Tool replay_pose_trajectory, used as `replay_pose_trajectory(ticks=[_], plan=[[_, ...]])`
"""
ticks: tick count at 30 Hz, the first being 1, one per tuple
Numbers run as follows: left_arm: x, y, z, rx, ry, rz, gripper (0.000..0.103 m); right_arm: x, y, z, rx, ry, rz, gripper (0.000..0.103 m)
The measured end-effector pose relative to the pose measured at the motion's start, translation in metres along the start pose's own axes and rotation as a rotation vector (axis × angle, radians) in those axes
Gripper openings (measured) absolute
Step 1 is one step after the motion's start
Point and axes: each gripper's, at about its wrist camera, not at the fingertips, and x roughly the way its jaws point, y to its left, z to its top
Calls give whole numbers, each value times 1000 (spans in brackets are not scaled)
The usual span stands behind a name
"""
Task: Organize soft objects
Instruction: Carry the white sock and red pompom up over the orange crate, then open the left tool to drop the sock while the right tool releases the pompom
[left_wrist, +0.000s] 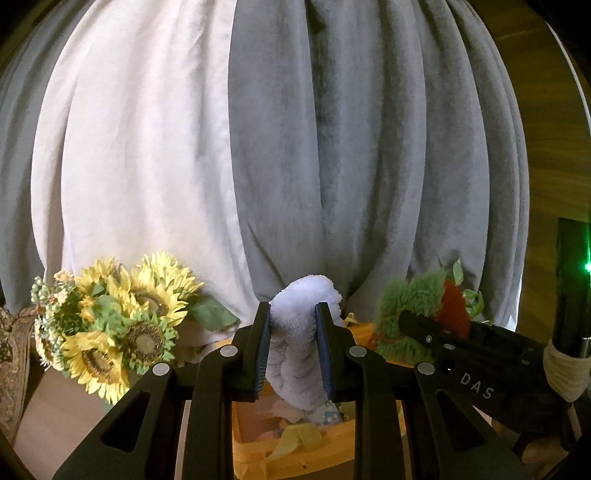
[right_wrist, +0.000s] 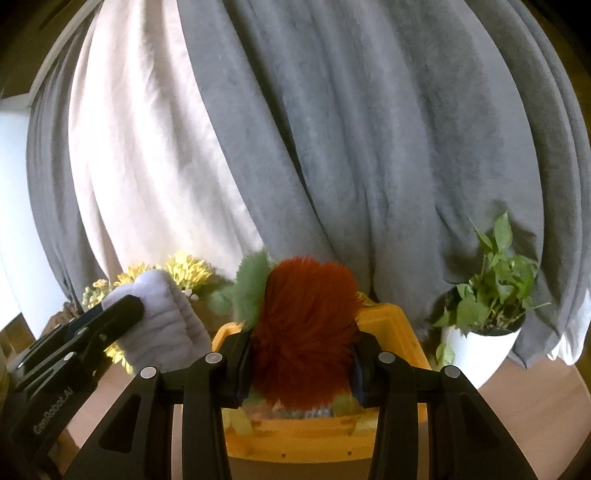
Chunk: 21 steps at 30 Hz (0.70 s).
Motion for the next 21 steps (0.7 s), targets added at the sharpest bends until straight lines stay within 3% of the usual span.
replay_pose_trajectory(ticks=[11, 21], plan=[[50, 9, -6, 0, 52, 9, 24, 45, -9, 5, -1, 31, -4, 42], [96, 16, -27, -15, 167, -12, 25, 88, -19, -8, 2, 114, -14, 43]])
